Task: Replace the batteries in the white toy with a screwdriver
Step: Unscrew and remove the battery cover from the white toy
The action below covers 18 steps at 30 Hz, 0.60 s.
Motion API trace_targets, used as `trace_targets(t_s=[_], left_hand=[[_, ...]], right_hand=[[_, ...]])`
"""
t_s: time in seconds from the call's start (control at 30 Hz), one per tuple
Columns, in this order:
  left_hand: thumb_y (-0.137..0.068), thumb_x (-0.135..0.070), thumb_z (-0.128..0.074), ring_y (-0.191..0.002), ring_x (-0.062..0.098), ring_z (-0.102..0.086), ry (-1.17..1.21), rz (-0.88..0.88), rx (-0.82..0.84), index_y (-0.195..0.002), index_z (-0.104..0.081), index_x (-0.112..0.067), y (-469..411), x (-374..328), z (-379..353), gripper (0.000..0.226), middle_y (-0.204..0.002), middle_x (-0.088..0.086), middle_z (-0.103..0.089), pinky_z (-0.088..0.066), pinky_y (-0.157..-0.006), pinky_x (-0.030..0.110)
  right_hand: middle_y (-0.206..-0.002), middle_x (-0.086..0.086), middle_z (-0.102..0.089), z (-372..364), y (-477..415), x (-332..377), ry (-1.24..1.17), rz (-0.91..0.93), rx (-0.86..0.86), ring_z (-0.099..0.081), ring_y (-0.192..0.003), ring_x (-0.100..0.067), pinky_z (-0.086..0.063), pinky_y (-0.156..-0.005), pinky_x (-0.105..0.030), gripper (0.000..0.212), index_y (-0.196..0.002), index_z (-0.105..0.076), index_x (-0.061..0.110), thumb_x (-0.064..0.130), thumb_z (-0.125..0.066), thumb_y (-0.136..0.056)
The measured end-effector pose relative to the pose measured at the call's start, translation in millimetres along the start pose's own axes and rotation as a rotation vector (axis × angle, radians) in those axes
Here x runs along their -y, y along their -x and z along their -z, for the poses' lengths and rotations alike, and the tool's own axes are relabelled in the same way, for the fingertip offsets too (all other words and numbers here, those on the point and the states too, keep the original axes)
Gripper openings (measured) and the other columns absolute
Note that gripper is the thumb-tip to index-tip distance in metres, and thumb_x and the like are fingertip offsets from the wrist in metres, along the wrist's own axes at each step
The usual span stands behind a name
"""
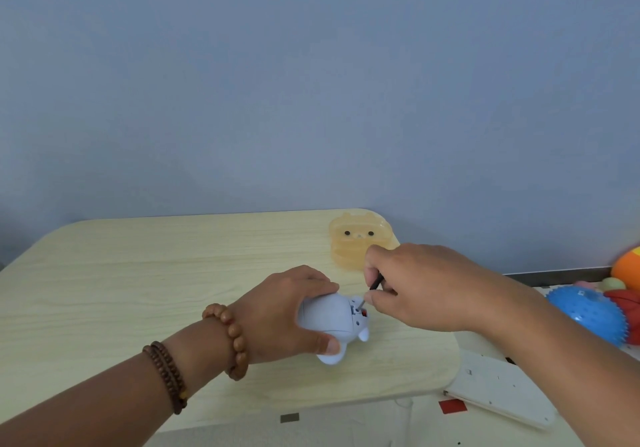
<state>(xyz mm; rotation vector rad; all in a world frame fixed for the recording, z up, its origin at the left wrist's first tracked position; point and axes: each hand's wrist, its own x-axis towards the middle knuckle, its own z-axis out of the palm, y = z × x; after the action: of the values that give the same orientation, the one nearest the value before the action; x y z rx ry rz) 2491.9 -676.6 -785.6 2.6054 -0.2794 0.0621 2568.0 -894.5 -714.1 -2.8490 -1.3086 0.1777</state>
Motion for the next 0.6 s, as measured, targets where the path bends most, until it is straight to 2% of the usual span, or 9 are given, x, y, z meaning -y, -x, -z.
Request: trace_targets(t_s=[0.1,0.23,0.33,0.4,0.5,0.6], left_hand=[[-0.074,-0.058,-0.078,-0.124,0.001,-0.047,-0.015,-0.006,-0.005,-0.143,-0.049,-0.031,-0.3,-0.6,-0.5,0.079,-0.139,-0.020,-0.045,-0.045,-0.102,0.026],[-0.074,-0.056,-0.079,-0.123,0.001,-0.047,-0.026,-0.016,-0.013,-0.143,-0.049,-0.031,-0.8,-2.1,-0.8,0.079,-0.138,-0.020,-0.045,-0.044,-0.102,0.024],[-0.074,-0.057,-0.079,-0.123,0.002,-0.047,-0.036,-0.014,-0.009,-0.143,-0.049,-0.031,-1.7,-2.5,-0.6,0.080,-0.138,-0.020,-0.045,-0.044,-0.102,0.025],[-0.074,-0.058,-0.078,-0.122,0.002,-0.048,-0.037,-0.012,-0.007,-0.143,-0.049,-0.031,-2.0,-2.1,-0.6,0.080,-0.139,-0.019,-0.046,-0.044,-0.102,0.025],[-0.074,-0.059,-0.077,-0.123,0.002,-0.048,-0.031,-0.008,-0.004,-0.143,-0.049,-0.032,-1.8,-0.9,-0.6,0.080,-0.139,-0.019,-0.046,-0.045,-0.102,0.026],[-0.074,-0.060,-0.077,-0.123,0.003,-0.048,-0.035,-0.005,-0.001,-0.143,-0.049,-0.031,-1.9,-0.5,-0.2,0.080,-0.138,-0.019,-0.047,-0.045,-0.103,0.027]], right_hand=[[-0.073,0.014,-0.050,0.9,-1.0,1.8,-0.004,0.007,0.002,-0.052,-0.071,-0.007,-0.036,-0.057,-0.027,0.011,-0.093,-0.044,0.034,0.042,-0.046,-0.101],[-0.068,0.009,-0.051,2.0,-4.7,4.4,0.067,-0.017,-0.030,-0.048,-0.061,-0.011,-0.039,-0.058,-0.032,0.038,-0.081,-0.057,0.022,0.054,-0.047,-0.100],[-0.072,0.007,-0.058,2.4,-5.4,4.7,0.069,-0.024,-0.020,-0.055,-0.067,-0.014,-0.045,-0.063,-0.033,0.044,-0.084,-0.065,0.021,0.059,-0.047,-0.098],[-0.083,0.010,-0.062,1.8,-3.3,4.3,0.026,-0.023,0.013,-0.060,-0.079,-0.013,-0.051,-0.071,-0.035,0.038,-0.094,-0.063,0.026,0.060,-0.045,-0.097],[-0.085,0.018,-0.050,0.9,-0.7,4.7,-0.051,-0.039,0.037,-0.055,-0.084,-0.010,-0.044,-0.071,-0.031,0.023,-0.115,-0.050,0.031,0.047,-0.046,-0.099],[-0.092,0.016,-0.057,-0.1,-2.5,5.1,-0.063,-0.021,0.008,-0.058,-0.084,-0.010,-0.045,-0.068,-0.029,0.010,-0.107,-0.051,0.031,0.034,-0.044,-0.101]])
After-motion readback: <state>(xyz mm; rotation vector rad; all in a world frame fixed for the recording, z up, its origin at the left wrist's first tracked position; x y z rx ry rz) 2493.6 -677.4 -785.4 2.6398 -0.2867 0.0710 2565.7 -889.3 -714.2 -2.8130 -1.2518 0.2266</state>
